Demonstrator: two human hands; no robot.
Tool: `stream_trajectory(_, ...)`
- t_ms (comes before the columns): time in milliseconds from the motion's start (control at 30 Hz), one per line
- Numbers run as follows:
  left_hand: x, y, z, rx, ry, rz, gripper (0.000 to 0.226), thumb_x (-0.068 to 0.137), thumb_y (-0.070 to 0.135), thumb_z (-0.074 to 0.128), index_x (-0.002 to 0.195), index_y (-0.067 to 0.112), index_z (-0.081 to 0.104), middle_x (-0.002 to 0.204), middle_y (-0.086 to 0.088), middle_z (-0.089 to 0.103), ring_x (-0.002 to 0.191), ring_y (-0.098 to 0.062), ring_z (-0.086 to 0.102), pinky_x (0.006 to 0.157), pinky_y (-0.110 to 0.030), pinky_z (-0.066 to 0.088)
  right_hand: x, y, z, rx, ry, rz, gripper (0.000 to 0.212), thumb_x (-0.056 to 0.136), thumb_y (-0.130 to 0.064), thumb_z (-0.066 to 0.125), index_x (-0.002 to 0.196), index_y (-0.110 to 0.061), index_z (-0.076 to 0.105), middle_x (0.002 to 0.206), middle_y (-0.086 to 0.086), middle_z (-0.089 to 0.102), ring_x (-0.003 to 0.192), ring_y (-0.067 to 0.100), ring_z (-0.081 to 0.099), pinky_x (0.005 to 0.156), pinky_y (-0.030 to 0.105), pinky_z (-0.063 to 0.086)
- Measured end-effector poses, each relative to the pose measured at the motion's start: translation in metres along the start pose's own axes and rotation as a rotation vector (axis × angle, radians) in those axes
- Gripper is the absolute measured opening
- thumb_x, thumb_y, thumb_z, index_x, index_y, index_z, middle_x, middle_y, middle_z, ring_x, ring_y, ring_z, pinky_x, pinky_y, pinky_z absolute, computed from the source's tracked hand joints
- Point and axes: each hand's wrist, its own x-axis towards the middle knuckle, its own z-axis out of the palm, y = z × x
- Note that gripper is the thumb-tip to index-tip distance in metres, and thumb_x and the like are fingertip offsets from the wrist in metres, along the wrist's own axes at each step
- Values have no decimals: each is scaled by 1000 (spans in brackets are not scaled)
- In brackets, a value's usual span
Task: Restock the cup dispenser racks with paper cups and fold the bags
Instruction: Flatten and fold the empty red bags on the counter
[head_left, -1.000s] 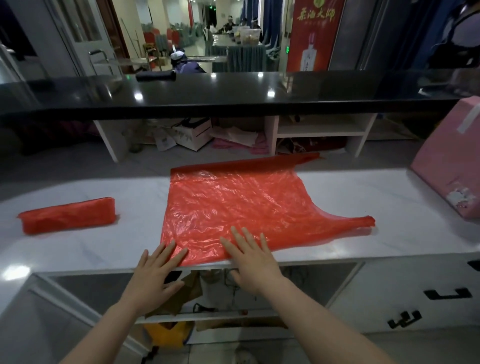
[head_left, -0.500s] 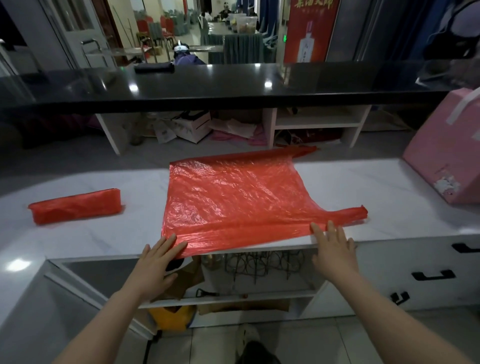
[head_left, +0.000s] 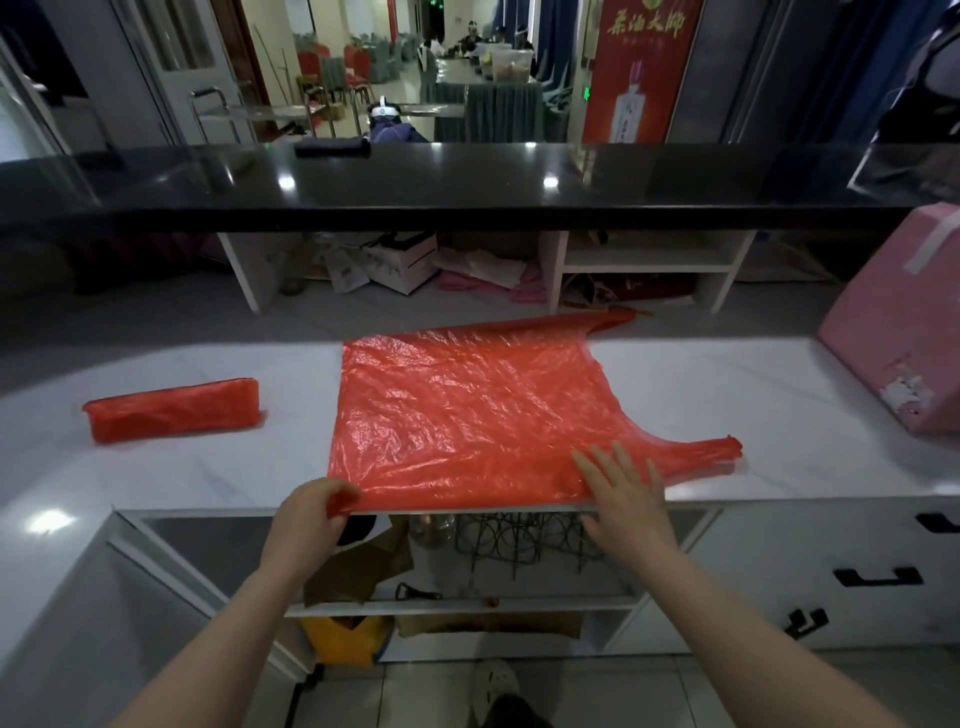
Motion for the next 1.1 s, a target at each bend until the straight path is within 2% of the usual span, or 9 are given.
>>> stream_trajectory(200, 1, 2, -14, -308, 53, -78, 18, 90, 23, 63, 89, 40, 63, 92, 13, 67, 89, -15, 63, 80, -41, 54, 2, -11, -8, 31, 48, -54, 30, 89, -36, 58, 118, -41, 58, 142, -17, 43, 143, 12, 21, 109, 49, -18)
stream_trajectory(333, 5, 1, -20, -489, 89, -136, 12, 86, 31, 66, 97, 36, 67, 100, 10, 68, 99, -17, 62, 89, -44, 52, 2, -12, -18, 126, 136, -49, 23, 92, -25, 52, 108, -36, 65, 115, -19, 64, 121, 8, 51, 110, 46, -9)
stream_trajectory(500, 12, -3, -22, -218, -195, 5, 74, 72, 41, 78, 135, 40, 40, 123, 19, 44, 109, -6, 46, 94, -35, 42, 25, -20, -56, 245, 243, 0, 32, 90, -6, 39, 85, -29, 60, 85, -12, 64, 91, 13, 60, 113, 51, -1)
stream_trajectory(633, 24, 0, -13, -306, -165, -142, 40, 81, 40, 69, 116, 23, 59, 111, 1, 65, 100, -20, 63, 91, -47, 51, 45, -17, -82, 187, 303, -26, 24, 91, -11, 45, 97, -26, 64, 94, -10, 62, 99, 15, 54, 112, 52, -4)
stream_trajectory(700, 34, 6, -15, -438, -142, -183, 23, 88, 38, 61, 99, 19, 65, 92, -3, 72, 89, -22, 68, 87, -51, 53, 51, -15, -87, 175, 438, 4, 19, 86, -12, 59, 101, -21, 64, 98, -4, 60, 102, 20, 52, 111, 53, 9)
stream_trajectory(800, 58, 19, -26, -523, -41, -196, 23, 93, 38, 53, 93, 18, 63, 80, 4, 73, 78, -13, 70, 82, -40, 56, 55, -11, -80, 192, 700, -41, 19, 78, -19, 74, 90, -13, 61, 83, 3, 56, 80, 25, 51, 83, 37, 30)
stream_trajectory(900, 81, 27, -36, -664, -37, -234, 27, 93, 42, 51, 100, 18, 62, 84, -1, 75, 77, -16, 72, 69, -30, 58, 60, -12, -64, 426, 462, -119, 23, 82, -32, 72, 73, -18, 56, 69, -5, 54, 65, 15, 49, 64, 27, 37)
stream_trajectory(1000, 102, 26, -45, -791, -80, -325, 32, 92, 42, 53, 108, 15, 60, 97, -11, 72, 90, -30, 70, 83, -44, 56, 75, -15, -49, 681, 166, 127, 34, 85, -47, 62, 68, -18, 60, 65, -6, 61, 65, 14, 57, 55, 25, 39)
stream_trajectory(1100, 119, 17, -54, -874, -104, -448, 32, 90, 37, 58, 109, 12, 59, 95, -13, 72, 90, -33, 69, 84, -48, 55, 93, -10, -30, 906, 80, 372, 41, 85, -50, 62, 104, -14, 65, 98, -3, 67, 93, 18, 62, 64, 21, 43)
